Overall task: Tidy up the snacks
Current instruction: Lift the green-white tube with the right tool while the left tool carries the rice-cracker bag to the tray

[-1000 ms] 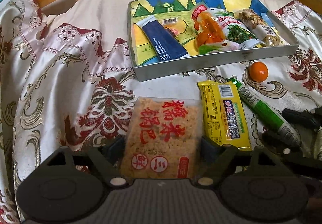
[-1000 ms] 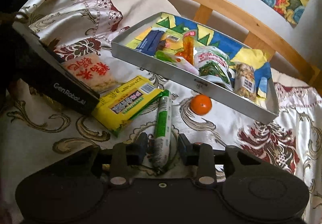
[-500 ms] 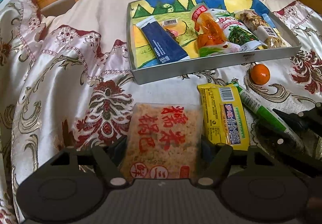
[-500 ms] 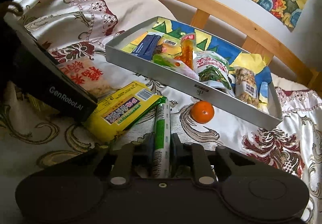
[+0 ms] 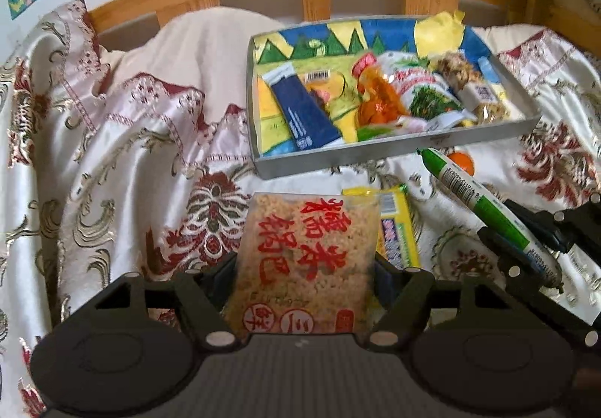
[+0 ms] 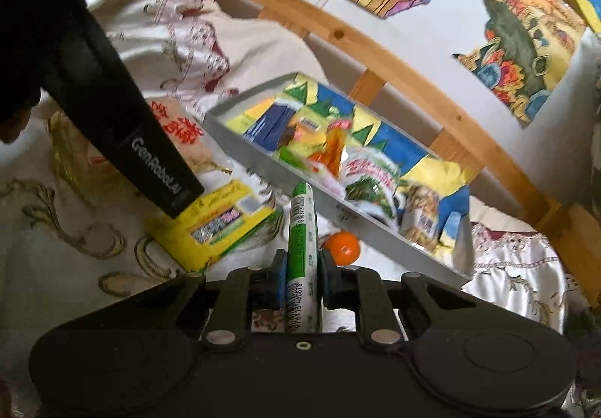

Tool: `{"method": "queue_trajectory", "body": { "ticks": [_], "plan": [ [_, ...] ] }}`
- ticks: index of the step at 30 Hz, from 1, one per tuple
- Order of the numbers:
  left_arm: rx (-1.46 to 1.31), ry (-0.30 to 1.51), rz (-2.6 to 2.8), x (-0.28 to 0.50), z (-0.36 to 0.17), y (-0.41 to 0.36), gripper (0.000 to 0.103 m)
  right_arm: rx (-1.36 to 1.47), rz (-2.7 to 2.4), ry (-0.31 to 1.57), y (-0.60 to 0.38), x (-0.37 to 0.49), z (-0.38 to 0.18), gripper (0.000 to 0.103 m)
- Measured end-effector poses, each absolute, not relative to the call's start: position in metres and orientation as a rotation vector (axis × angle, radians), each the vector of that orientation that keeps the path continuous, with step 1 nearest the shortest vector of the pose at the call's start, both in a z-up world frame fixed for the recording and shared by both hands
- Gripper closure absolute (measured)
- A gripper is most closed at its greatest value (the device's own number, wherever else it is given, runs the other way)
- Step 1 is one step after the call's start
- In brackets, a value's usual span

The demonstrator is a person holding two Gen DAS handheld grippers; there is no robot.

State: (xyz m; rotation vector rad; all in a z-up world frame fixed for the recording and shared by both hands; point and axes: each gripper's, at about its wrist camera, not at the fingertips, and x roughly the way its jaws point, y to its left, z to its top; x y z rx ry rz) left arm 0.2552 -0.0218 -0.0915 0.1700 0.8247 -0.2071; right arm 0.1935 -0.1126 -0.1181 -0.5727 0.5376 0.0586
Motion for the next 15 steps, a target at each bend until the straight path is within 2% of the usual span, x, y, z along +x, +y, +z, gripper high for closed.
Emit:
{"method": "queue_trajectory", "body": {
  "ticks": [15],
  "plan": [
    [0.112,0.712,-0.178,0.238,-0.043,-0.038,0.028,-0.34,0.016,0.481,-0.15,0.177,-0.066,0.085]
  ]
}}
